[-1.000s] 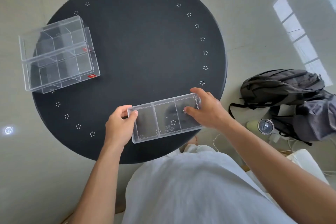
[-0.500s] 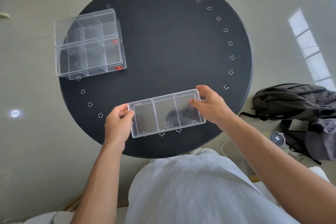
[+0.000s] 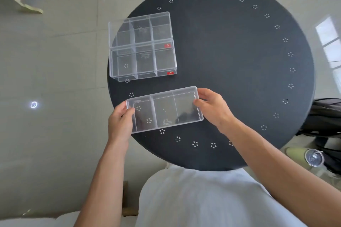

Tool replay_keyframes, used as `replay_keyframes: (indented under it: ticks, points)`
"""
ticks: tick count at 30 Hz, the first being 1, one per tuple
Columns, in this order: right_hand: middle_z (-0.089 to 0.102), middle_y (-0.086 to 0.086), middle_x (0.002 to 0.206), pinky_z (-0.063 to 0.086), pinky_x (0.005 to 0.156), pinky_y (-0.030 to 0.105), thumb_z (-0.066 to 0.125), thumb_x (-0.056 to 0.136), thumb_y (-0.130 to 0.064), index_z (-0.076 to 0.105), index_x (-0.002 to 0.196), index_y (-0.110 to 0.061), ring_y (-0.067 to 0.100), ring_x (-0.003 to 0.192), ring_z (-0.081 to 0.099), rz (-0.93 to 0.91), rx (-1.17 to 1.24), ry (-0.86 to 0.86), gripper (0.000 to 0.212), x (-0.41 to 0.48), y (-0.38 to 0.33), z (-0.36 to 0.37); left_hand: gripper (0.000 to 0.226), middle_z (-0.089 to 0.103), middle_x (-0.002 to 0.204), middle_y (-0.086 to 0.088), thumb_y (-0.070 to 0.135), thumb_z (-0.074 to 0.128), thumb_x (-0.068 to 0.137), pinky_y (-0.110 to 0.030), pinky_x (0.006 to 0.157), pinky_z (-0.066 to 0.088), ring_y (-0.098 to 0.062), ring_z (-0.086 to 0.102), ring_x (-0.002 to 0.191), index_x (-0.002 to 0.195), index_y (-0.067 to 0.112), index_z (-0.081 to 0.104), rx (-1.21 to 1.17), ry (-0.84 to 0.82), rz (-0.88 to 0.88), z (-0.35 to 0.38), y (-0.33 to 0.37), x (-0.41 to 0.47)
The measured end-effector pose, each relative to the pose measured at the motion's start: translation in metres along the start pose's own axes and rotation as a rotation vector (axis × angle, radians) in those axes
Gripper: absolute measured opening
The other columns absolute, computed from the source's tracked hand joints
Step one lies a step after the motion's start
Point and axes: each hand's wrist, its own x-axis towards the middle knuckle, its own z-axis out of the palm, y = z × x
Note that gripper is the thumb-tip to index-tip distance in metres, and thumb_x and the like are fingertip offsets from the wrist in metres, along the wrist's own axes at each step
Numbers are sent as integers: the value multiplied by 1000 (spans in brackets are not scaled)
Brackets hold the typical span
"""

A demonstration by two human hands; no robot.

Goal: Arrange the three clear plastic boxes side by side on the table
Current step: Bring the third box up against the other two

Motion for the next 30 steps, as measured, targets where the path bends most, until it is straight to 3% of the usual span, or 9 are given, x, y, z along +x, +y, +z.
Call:
replay_keyframes:
  ticks: [4,8,10,14,20,27,30]
  points:
    - [68,-15,110,47,85,23,49,86,-15,62,113,-38,8,104,64,-26,-7,-27,37,11,-18,19,32,70,102,5,10,53,91,-25,73,47,-5,62,80,113,26,68,-21,0,3,-14,8,20]
    - [68,-16,110,49,90,27,49,87,-17,60,113,-42,9,105,65,-37,-14,-33,38,21,-32,31,35,68,118,2,9,54,90,-36,98,46,-17,62,103,119,23,66,-8,-2,2,-22,16,42]
    - [68,-15,112,50,92,29,49,86,-17,60,116,-41,10,106,65,-44,-17,-26,40,26,-36,35,42,67,125,0,10,54,89,-40,104,45,-21,61,116,128,21,64,7,-4,0,-23,20,52]
    - [65,-15,117,49,87,26,50,88,-15,56,121,-40,9,107,64,-49,-2,-12,42,32,-45,40,44,67,126,-2,9,53,88,-41,103,45,-24,60,121,130,21,63,12,-6,22,-24,26,67]
    - [62,-14,111,52,84,31,48,90,-12,51,126,-37,12,103,63,-58,-20,13,44,37,-52,43,46,62,131,0,10,53,92,-45,107,43,-22,58,122,136,23,57,20,-3,35,-23,29,80]
    - [62,-17,98,55,84,38,48,89,-11,52,115,-47,15,99,64,-61,-66,38,45,44,-56,47,47,60,133,-11,9,54,93,-47,106,44,-23,58,118,138,23,55,25,-25,64,-24,31,86]
    - [64,-15,93,56,81,41,47,87,-11,48,89,-59,18,96,65,-54,-99,42,47,45,-58,48,47,60,134,-12,10,55,93,-47,107,43,-25,57,123,138,24,54,22,-30,62,-25,31,88]
